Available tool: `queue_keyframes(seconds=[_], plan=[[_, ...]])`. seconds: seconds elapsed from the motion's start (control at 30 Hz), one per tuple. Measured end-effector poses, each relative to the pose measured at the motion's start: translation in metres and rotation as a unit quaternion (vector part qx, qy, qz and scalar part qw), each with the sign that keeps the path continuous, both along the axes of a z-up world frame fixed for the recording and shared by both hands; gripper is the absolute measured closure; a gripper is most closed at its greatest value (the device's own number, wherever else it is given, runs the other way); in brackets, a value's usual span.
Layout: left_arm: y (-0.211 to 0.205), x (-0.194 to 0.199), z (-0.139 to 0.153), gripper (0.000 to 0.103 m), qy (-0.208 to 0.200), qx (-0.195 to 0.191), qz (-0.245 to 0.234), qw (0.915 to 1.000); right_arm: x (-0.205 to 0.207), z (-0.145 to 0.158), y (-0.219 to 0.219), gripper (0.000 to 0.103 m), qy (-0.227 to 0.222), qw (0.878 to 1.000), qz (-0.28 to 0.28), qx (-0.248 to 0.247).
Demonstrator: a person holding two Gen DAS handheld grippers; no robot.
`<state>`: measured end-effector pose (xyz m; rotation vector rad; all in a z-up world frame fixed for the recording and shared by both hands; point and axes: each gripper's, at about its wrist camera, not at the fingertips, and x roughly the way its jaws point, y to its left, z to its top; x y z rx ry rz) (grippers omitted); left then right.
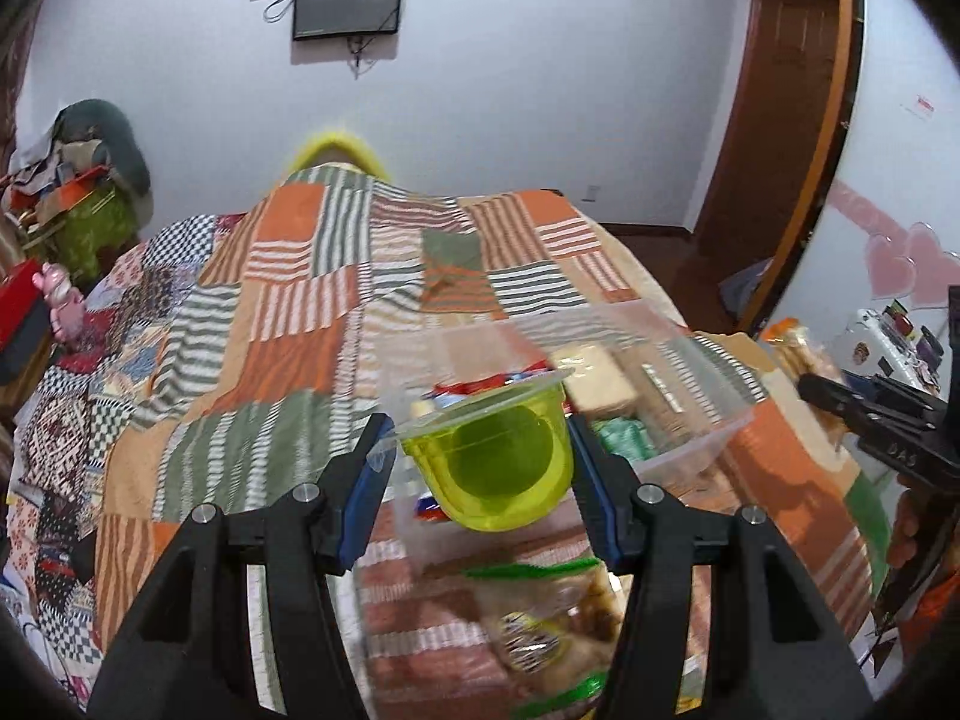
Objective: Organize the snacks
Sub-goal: 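Lift the jelly cup toward the box with the left tool while the right tool carries the biscuit packet, then lower the jelly cup into the box with the left tool while the right tool releases the biscuit packet there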
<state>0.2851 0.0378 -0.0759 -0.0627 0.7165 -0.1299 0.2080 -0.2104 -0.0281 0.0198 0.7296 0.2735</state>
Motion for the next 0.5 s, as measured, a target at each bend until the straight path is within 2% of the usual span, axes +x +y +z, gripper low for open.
queue_keyframes(seconds=[0.2, 0.5], plan=[[-0.023, 0.017, -0.002, 0.046, 0.006, 0.002, -0.019, 0.9998, 0.015, -0.001, 0.017, 0.071, -0.005, 1.0, 0.017, 0.013], [-0.049, 0.053, -0.027, 0.046, 0.044, -0.002, -0.047, 0.9979, 0.041, -0.011, 0.036, 0.071, 0.007, 0.999, 0.039, 0.018]])
